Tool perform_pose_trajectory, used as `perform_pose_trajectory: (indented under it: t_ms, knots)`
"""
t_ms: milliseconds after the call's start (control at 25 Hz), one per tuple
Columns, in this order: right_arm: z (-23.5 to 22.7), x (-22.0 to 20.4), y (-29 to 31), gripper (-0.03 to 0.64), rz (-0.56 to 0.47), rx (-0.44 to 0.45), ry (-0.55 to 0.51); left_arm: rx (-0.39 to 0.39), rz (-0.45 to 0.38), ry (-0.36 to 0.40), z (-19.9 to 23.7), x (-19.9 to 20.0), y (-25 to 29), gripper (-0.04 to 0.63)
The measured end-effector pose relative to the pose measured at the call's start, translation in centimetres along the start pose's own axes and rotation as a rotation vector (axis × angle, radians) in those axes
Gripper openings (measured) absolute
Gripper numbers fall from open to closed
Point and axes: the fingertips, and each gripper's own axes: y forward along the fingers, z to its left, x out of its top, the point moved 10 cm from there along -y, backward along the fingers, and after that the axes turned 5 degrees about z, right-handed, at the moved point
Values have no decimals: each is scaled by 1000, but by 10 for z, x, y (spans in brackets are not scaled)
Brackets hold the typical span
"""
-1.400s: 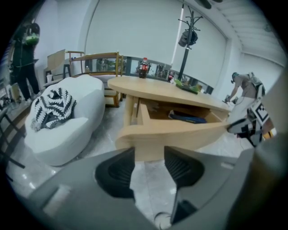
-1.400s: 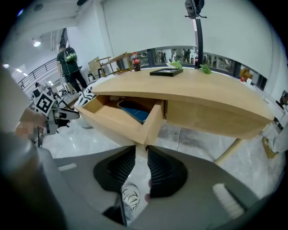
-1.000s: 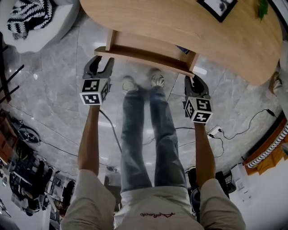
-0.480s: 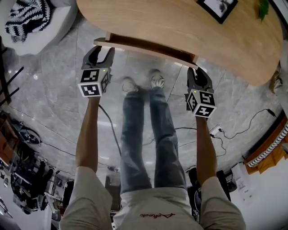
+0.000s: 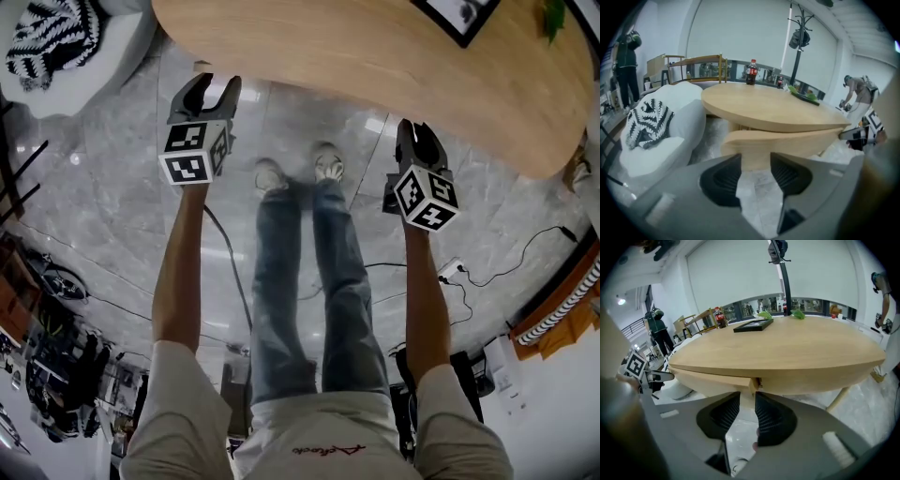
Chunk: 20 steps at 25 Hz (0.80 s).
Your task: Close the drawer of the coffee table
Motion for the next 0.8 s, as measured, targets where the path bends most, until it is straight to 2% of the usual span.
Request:
perform_pose_trajectory:
  t_ms: [360, 800]
  knots:
    - [-5, 11, 16, 110, -83, -46, 76, -3, -20, 7, 2, 17, 19, 202]
    - [-3, 16, 24, 115, -100, -54, 36, 3, -33, 30, 5, 21, 23, 204]
